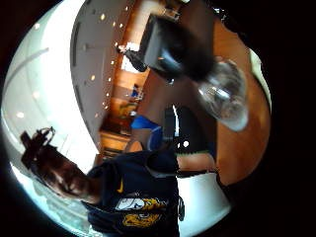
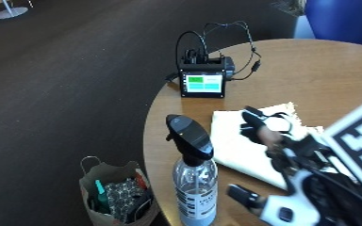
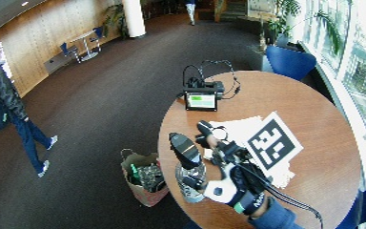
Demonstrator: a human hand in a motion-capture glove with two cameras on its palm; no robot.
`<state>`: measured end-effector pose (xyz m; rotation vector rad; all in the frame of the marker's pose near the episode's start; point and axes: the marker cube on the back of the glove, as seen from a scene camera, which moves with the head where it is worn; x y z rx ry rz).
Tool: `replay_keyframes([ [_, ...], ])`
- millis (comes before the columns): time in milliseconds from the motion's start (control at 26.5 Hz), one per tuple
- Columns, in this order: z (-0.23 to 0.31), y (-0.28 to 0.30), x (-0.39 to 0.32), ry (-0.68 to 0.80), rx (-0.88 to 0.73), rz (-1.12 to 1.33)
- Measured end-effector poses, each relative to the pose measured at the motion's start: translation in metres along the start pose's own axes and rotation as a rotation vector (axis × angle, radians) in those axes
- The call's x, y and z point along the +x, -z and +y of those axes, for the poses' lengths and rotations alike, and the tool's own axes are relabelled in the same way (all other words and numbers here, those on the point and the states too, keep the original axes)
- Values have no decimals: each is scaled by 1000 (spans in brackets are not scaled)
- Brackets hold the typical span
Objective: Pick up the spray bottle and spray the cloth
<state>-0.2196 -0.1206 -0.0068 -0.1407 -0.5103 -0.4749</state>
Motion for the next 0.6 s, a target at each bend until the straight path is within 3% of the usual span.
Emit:
replay_keyframes([
  [113, 26, 47, 17, -123, -46, 239],
  [226, 79, 94, 46, -237, 30, 409],
  [453, 180, 158, 134, -588, 270, 472],
  [604, 210, 175, 172, -748, 388, 454],
])
